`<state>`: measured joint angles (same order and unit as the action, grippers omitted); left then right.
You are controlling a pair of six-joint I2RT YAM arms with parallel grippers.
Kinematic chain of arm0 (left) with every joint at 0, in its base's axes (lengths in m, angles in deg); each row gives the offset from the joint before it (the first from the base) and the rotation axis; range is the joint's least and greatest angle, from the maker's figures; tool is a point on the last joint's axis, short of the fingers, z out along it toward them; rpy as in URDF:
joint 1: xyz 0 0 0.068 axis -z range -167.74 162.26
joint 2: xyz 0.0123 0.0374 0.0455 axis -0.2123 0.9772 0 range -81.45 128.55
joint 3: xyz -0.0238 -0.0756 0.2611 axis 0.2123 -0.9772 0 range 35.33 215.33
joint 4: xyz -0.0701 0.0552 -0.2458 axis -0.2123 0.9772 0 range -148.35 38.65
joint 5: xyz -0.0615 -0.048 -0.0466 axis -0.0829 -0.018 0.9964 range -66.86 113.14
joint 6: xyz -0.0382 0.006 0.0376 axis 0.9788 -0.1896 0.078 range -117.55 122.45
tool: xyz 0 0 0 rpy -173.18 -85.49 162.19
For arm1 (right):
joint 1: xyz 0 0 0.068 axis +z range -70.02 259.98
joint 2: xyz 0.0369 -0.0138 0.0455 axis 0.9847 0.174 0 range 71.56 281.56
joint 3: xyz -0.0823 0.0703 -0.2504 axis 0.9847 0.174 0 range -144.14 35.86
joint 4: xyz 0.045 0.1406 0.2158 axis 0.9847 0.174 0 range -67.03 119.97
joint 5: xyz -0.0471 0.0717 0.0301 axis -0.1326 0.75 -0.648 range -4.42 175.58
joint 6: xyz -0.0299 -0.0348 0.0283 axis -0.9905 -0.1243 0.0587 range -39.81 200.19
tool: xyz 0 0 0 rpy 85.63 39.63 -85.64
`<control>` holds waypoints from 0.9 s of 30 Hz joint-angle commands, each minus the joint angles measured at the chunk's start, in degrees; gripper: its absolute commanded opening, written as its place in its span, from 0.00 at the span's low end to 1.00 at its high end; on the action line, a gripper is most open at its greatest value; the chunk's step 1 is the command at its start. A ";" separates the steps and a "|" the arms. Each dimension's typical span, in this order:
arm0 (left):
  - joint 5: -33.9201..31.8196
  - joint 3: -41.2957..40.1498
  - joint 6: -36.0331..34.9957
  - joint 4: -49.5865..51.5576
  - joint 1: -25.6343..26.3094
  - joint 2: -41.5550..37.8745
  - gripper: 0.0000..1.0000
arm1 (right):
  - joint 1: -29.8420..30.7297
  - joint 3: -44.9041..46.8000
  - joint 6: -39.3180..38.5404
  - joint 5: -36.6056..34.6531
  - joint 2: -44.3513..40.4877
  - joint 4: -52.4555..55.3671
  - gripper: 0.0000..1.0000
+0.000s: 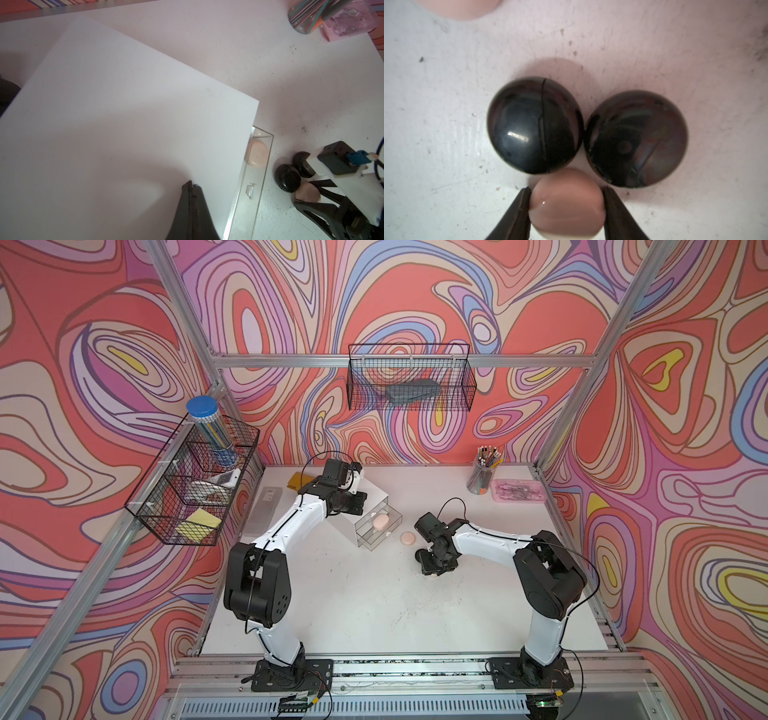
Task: Put the bluetooth earphones in the drawer according to color
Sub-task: Pick up the Bluetooth earphone from the center of the board.
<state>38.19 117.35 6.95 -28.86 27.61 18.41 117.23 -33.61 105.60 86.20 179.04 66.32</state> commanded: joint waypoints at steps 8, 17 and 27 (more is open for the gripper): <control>-0.24 -1.77 -0.27 9.08 0.51 4.10 0.00 | 0.89 -3.40 -0.22 -0.95 -2.77 2.29 0.42; 0.25 -1.69 0.08 9.12 0.64 4.02 0.00 | 0.86 -16.89 -3.03 -0.97 -0.79 2.06 0.42; 0.19 -1.69 0.21 9.09 0.98 3.77 0.00 | 0.87 -33.44 -4.90 0.35 9.84 -1.43 0.42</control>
<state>38.28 117.50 6.97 -28.68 27.63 18.47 117.84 -64.45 101.70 86.07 185.99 65.82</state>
